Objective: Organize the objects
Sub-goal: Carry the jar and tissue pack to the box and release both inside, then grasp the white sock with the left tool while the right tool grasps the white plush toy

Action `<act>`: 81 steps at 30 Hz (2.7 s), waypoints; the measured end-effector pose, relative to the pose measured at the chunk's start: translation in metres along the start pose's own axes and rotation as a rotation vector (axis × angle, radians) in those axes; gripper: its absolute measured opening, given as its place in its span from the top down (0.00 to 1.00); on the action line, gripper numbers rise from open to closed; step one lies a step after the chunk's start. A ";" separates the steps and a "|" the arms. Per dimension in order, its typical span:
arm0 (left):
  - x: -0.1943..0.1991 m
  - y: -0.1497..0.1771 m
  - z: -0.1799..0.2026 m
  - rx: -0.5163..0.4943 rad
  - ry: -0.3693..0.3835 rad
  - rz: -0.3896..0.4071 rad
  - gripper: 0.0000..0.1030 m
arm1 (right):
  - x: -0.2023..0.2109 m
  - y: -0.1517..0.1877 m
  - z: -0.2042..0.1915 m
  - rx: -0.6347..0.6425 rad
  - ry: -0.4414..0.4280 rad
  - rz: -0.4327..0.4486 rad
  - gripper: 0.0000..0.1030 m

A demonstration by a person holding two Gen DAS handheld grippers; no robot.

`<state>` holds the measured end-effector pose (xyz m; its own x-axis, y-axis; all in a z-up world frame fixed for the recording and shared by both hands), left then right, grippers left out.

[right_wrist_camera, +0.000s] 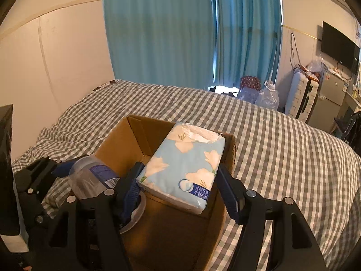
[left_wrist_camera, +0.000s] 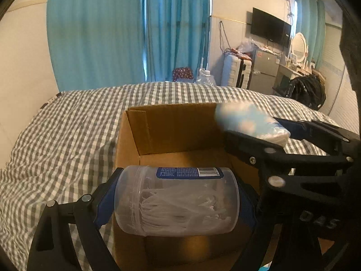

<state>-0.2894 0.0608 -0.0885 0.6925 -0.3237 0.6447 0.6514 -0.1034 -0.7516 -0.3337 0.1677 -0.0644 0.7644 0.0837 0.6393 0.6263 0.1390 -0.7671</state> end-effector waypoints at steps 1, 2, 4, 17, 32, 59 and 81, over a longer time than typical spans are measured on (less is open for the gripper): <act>-0.001 0.000 0.000 0.006 0.000 -0.008 0.12 | 0.002 0.001 0.001 -0.008 -0.004 0.004 0.28; -0.001 0.001 0.000 0.011 0.001 -0.021 0.12 | 0.006 0.001 0.003 -0.018 -0.006 0.015 0.14; 0.003 0.003 0.002 0.027 -0.016 -0.043 0.11 | 0.016 0.001 0.004 -0.036 0.005 0.028 0.07; 0.137 -0.012 0.043 0.047 -0.096 0.118 0.00 | 0.169 -0.019 0.045 -0.058 0.136 0.162 0.06; 0.230 0.012 0.081 -0.021 -0.163 0.179 0.00 | 0.311 0.006 0.033 0.021 0.148 0.303 0.00; 0.086 0.165 0.036 0.103 -0.191 -0.103 0.00 | 0.119 0.181 0.013 0.106 0.106 -0.159 0.00; 0.086 0.193 0.045 0.033 -0.113 -0.136 0.69 | 0.084 0.220 0.005 0.159 0.092 -0.313 0.25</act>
<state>-0.0905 0.0556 -0.1717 0.6262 -0.2012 0.7532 0.7502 -0.1074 -0.6524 -0.1325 0.2107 -0.1796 0.5546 -0.0756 0.8287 0.8061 0.2960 -0.5124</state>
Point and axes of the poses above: each gripper's, at about its wrist camera, not at the fingertips, and x roughly against the way its jaws point, z to its right, y to its underside, the point moved 2 cm from there along -x, roughly the way its jaws point, and after that the axes turned 10 degrees about y, right-handed, at the moved point
